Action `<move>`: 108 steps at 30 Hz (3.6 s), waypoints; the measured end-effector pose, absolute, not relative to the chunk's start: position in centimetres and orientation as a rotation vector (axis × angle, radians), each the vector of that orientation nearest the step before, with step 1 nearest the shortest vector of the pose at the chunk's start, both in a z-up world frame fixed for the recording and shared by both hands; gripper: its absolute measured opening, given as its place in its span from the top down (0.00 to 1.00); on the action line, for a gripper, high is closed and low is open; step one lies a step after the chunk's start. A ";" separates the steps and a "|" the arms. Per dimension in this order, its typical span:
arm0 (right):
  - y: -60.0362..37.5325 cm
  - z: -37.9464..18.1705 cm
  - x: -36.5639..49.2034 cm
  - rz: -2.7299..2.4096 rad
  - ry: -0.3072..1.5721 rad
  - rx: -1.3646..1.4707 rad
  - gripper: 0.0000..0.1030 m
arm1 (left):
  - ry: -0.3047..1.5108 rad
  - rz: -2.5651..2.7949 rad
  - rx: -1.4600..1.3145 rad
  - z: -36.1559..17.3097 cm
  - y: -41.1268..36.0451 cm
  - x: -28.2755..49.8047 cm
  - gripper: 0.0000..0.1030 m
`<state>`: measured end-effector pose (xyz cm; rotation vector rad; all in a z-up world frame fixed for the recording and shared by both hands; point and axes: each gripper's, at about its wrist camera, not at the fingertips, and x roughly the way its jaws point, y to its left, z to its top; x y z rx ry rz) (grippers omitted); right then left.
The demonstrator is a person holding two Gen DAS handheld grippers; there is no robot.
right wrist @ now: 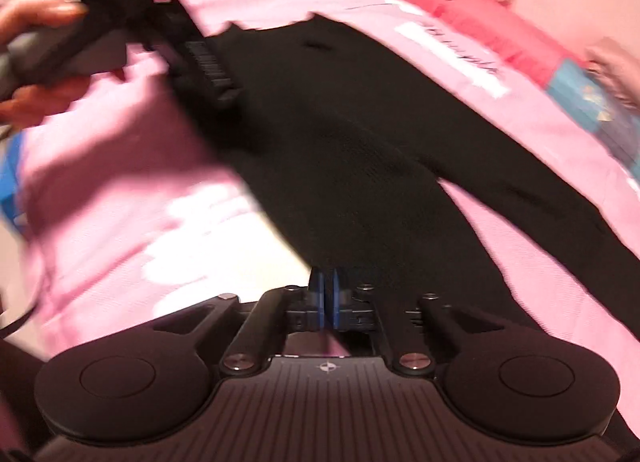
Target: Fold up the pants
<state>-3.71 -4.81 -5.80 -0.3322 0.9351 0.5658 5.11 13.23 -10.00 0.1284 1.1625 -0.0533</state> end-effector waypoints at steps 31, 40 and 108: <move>2.1 -5.1 1.0 0.728 0.818 -0.407 0.50 | 1.104 0.171 -0.015 -5.8 22.1 1.2 0.00; 6.6 -6.3 1.6 0.896 0.844 -0.437 0.90 | 1.123 0.290 -0.059 -5.8 26.7 -1.6 0.00; 11.4 -10.2 26.7 0.661 0.808 -0.160 0.20 | 1.184 0.261 -0.122 -8.0 23.4 2.9 0.00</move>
